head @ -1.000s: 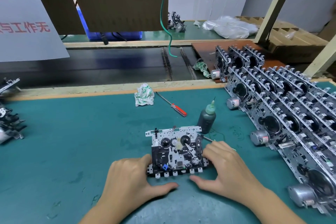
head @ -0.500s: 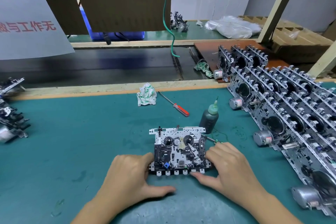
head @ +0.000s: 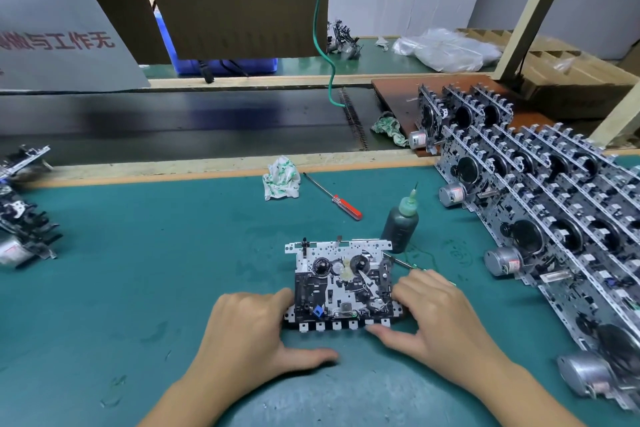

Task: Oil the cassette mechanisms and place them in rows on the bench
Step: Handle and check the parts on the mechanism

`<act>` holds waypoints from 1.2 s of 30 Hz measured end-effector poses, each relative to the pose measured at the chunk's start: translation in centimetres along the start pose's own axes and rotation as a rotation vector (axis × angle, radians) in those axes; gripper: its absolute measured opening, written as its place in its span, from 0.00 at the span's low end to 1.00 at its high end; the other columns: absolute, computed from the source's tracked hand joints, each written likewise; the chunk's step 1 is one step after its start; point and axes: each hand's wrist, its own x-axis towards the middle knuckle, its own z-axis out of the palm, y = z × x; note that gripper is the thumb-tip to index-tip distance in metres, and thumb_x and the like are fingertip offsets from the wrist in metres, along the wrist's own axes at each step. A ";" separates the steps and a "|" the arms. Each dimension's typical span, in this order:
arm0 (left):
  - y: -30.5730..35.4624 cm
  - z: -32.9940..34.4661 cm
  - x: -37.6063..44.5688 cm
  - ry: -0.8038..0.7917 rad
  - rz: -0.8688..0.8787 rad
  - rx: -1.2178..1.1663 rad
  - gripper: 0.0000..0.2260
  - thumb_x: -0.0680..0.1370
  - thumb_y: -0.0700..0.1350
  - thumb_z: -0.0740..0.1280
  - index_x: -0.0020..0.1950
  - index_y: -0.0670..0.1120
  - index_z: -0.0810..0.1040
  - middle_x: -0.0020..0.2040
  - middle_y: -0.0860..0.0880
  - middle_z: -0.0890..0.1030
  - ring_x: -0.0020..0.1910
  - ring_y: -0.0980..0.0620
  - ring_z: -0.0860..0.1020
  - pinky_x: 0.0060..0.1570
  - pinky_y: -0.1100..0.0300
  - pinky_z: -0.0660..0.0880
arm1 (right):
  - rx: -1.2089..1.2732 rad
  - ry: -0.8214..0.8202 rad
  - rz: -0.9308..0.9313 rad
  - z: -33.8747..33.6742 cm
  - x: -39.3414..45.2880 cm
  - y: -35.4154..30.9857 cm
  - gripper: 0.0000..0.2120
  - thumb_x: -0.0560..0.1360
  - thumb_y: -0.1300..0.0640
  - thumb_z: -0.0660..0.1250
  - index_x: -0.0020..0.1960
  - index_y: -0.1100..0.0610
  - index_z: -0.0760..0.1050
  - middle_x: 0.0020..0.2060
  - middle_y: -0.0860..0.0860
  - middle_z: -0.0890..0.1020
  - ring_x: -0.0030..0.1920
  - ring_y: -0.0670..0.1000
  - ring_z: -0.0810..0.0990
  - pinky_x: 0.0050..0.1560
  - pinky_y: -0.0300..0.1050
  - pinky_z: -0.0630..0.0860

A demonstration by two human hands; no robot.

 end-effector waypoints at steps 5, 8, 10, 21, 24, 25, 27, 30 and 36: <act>0.9 0.8 0.3 0.050 -0.152 0.062 0.29 0.62 0.72 0.61 0.22 0.46 0.67 0.15 0.50 0.63 0.14 0.49 0.66 0.19 0.66 0.58 | 0.066 -0.012 0.018 0.0 -0.1 -0.2 0.24 0.66 0.35 0.66 0.30 0.56 0.68 0.27 0.47 0.69 0.30 0.49 0.66 0.34 0.39 0.62; 0.3 0.6 0.5 0.040 -0.117 0.019 0.31 0.63 0.74 0.58 0.22 0.46 0.65 0.15 0.50 0.64 0.15 0.48 0.66 0.19 0.66 0.59 | 0.047 0.004 0.017 -0.1 -0.2 -0.3 0.25 0.66 0.35 0.66 0.29 0.56 0.68 0.26 0.47 0.69 0.30 0.49 0.66 0.34 0.39 0.62; -0.1 0.3 0.5 0.006 -0.071 -0.021 0.31 0.62 0.77 0.57 0.24 0.48 0.63 0.16 0.51 0.66 0.16 0.50 0.67 0.19 0.66 0.62 | -0.008 0.024 0.028 0.1 -0.1 -0.5 0.24 0.68 0.36 0.64 0.28 0.56 0.68 0.25 0.47 0.69 0.29 0.50 0.67 0.34 0.39 0.61; 0.0 0.2 -0.3 -0.063 0.009 0.022 0.29 0.61 0.74 0.61 0.25 0.48 0.72 0.17 0.51 0.68 0.17 0.53 0.70 0.17 0.66 0.64 | -0.049 0.027 0.115 -0.2 0.1 -0.7 0.27 0.64 0.31 0.63 0.27 0.56 0.68 0.24 0.47 0.69 0.27 0.50 0.69 0.34 0.42 0.63; 0.6 0.4 -0.3 -0.065 -0.117 0.049 0.29 0.60 0.75 0.59 0.25 0.48 0.73 0.16 0.51 0.66 0.16 0.53 0.69 0.17 0.65 0.63 | -0.019 -0.010 0.015 -0.4 0.0 -0.3 0.24 0.68 0.35 0.64 0.29 0.56 0.68 0.26 0.48 0.70 0.29 0.51 0.69 0.34 0.42 0.64; 0.7 0.4 -0.2 -0.052 -0.130 0.045 0.29 0.60 0.75 0.60 0.24 0.48 0.73 0.16 0.51 0.66 0.16 0.53 0.69 0.18 0.65 0.63 | -0.028 -0.007 0.000 -0.5 0.0 -0.3 0.24 0.69 0.36 0.64 0.29 0.56 0.68 0.26 0.48 0.70 0.29 0.51 0.69 0.34 0.42 0.65; 0.9 0.3 -0.1 -0.021 -0.152 0.036 0.29 0.61 0.73 0.60 0.22 0.47 0.70 0.15 0.50 0.66 0.15 0.50 0.68 0.18 0.65 0.60 | -0.035 0.002 -0.009 -0.6 0.1 -0.4 0.24 0.70 0.37 0.63 0.29 0.56 0.68 0.26 0.48 0.70 0.29 0.51 0.68 0.34 0.42 0.64; 1.2 0.4 0.1 0.008 -0.192 0.043 0.28 0.61 0.71 0.60 0.21 0.46 0.67 0.15 0.49 0.64 0.14 0.50 0.67 0.19 0.66 0.58 | 0.013 -0.029 -0.010 -0.8 0.1 -0.5 0.26 0.67 0.34 0.65 0.29 0.56 0.67 0.26 0.48 0.69 0.30 0.50 0.67 0.33 0.41 0.63; 0.0 0.0 0.2 -0.069 -0.146 -0.025 0.32 0.58 0.77 0.58 0.23 0.46 0.69 0.16 0.51 0.67 0.16 0.49 0.69 0.19 0.64 0.63 | -0.017 -0.003 0.044 -0.8 0.1 -1.4 0.24 0.69 0.36 0.63 0.28 0.56 0.68 0.25 0.48 0.69 0.28 0.50 0.69 0.33 0.40 0.61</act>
